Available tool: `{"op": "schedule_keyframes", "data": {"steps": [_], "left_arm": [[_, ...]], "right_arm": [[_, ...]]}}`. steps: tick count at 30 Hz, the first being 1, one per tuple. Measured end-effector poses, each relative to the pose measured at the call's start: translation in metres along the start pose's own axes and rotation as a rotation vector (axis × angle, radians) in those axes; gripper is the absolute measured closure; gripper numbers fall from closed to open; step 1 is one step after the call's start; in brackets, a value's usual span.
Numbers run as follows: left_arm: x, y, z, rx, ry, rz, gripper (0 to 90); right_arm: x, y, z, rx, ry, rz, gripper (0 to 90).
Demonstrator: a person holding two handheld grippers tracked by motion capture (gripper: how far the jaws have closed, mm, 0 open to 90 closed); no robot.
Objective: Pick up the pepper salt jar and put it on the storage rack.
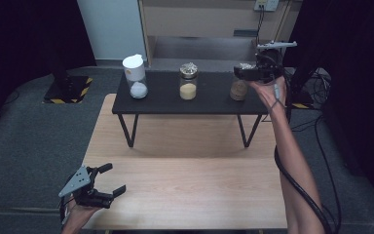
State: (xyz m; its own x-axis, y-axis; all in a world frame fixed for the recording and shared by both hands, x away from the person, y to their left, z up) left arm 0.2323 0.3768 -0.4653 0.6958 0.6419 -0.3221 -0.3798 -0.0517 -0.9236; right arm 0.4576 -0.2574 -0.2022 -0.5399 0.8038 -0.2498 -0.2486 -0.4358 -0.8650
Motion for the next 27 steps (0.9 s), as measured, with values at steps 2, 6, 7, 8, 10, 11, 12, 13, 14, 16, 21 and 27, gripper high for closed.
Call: {"op": "schedule_keyframes", "data": {"steps": [2, 6, 7, 8, 10, 11, 12, 13, 14, 16, 21, 27], "left_arm": [[0.000, 0.000, 0.000, 0.001, 0.000, 0.000, 1.1], [0.000, 0.000, 0.000, 0.002, 0.000, 0.000, 1.0], [0.000, 0.000, 0.000, 0.002, 0.000, 0.000, 1.1], [0.000, 0.000, 0.000, 0.002, 0.000, 0.001, 1.0], [0.000, 0.000, 0.000, 0.002, 0.000, 0.001, 1.0], [0.000, 0.000, 0.000, 0.001, -0.001, 0.001, 1.0], [0.000, 0.000, 0.000, 0.000, 0.000, 0.003, 1.0], [0.000, 0.000, 0.000, 0.000, 0.000, 0.002, 1.0], [0.000, 0.000, 0.000, 0.000, 0.000, 0.002, 1.0], [0.000, 0.000, 0.000, 0.001, 0.001, 0.002, 1.1], [0.000, 0.000, 0.000, -0.002, 0.000, 0.003, 1.0], [0.000, 0.000, 0.000, -0.006, -0.001, 0.006, 0.6]], "right_arm": [[0.000, -0.003, 0.006, -0.006, -0.004, 0.018, 11.3], [0.001, -0.006, 0.022, -0.057, -0.025, 0.053, 11.1], [0.001, -0.007, 0.026, -0.072, -0.032, 0.060, 11.0], [0.002, -0.007, 0.030, -0.089, -0.037, 0.068, 10.9], [0.003, -0.006, 0.037, -0.114, -0.057, 0.067, 10.0], [0.003, -0.006, 0.040, -0.125, -0.072, 0.065, 9.7], [0.004, -0.005, 0.043, -0.136, -0.082, 0.064, 9.2], [0.006, -0.004, 0.047, -0.150, -0.090, 0.070, 9.0], [0.008, -0.004, 0.051, -0.155, -0.097, 0.080, 9.0], [0.013, -0.005, 0.057, -0.162, -0.100, 0.104, 9.0], [0.022, -0.004, 0.077, -0.216, -0.149, 0.143, 8.0], [0.038, 0.003, 0.097, -0.263, -0.184, 0.197, 8.1]]}}
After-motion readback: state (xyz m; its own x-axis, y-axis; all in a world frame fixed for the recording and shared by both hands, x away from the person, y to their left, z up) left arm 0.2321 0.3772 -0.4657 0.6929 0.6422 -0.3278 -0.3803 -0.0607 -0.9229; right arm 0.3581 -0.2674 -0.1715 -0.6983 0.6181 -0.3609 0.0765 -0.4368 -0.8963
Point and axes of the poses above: each handheld gripper's, and its own axes: z roughly backward along the jaws, y roughly out of its underside, x roughly to its left, the point moved 4 cm from there along -z, roughly forward along the jaws, and after that the axes turned 14 degrees about z, right-handed, at the moved point
